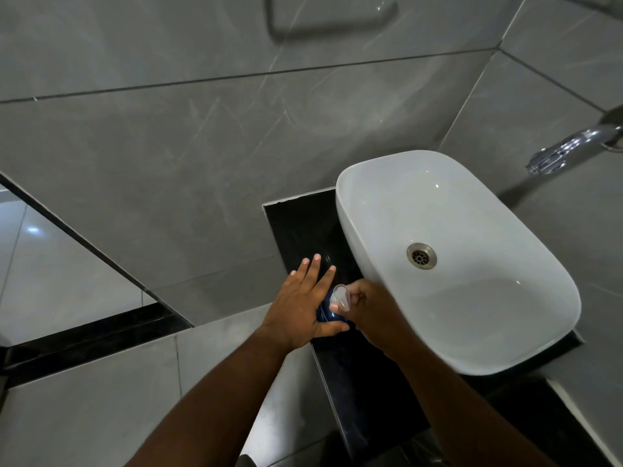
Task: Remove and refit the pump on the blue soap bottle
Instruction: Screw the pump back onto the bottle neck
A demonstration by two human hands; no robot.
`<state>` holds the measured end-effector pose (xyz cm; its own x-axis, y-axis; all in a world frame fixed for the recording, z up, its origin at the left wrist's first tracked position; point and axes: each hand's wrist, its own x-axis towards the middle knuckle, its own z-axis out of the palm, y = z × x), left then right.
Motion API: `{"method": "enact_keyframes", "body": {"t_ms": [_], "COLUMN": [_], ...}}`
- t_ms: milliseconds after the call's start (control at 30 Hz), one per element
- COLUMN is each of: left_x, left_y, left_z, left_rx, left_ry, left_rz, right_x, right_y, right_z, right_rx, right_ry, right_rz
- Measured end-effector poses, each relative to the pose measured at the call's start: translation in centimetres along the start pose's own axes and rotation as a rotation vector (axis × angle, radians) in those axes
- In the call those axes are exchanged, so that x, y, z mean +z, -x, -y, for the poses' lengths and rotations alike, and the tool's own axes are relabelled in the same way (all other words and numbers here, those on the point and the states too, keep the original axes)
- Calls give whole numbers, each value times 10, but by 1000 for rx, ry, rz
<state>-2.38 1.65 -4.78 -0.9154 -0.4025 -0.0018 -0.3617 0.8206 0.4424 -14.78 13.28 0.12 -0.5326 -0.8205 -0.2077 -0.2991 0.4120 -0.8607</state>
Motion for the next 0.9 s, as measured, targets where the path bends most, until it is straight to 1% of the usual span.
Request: {"method": "enact_keyframes", "body": {"t_ms": [67, 100, 200, 267, 367, 467, 533, 700, 733, 900], "left_x": [0, 0, 0, 0, 0, -1, -1, -1, -2, -1], "left_y": [0, 0, -1, -1, -2, -2, -2, 0, -1, -1], "left_z": [0, 0, 0, 1, 0, 1, 1, 1, 0, 0], "left_rx": [0, -1, 3, 7, 8, 5, 1, 4, 4, -12], "left_ry": [-6, -6, -3, 1, 0, -6, -3, 15, 15, 2], "left_rz": [-1, 3, 3, 4, 16, 27, 29, 16, 18, 27], "right_x": [1, 0, -4, -7, -9, -8, -8, -18, -18, -7], "right_y": [-2, -2, -1, 0, -3, -7, -8, -10, -10, -6], "right_z": [0, 1, 4, 7, 9, 10, 11, 16, 16, 13], "right_rx": [14, 18, -45, -49, -38, -62, -65, -90, -103, -91], "right_ry": [8, -17, -4, -1, 3, 173, 209, 141, 136, 201], "right_rz": [-60, -35, 126, 168, 142, 62, 40, 218, 226, 52]}}
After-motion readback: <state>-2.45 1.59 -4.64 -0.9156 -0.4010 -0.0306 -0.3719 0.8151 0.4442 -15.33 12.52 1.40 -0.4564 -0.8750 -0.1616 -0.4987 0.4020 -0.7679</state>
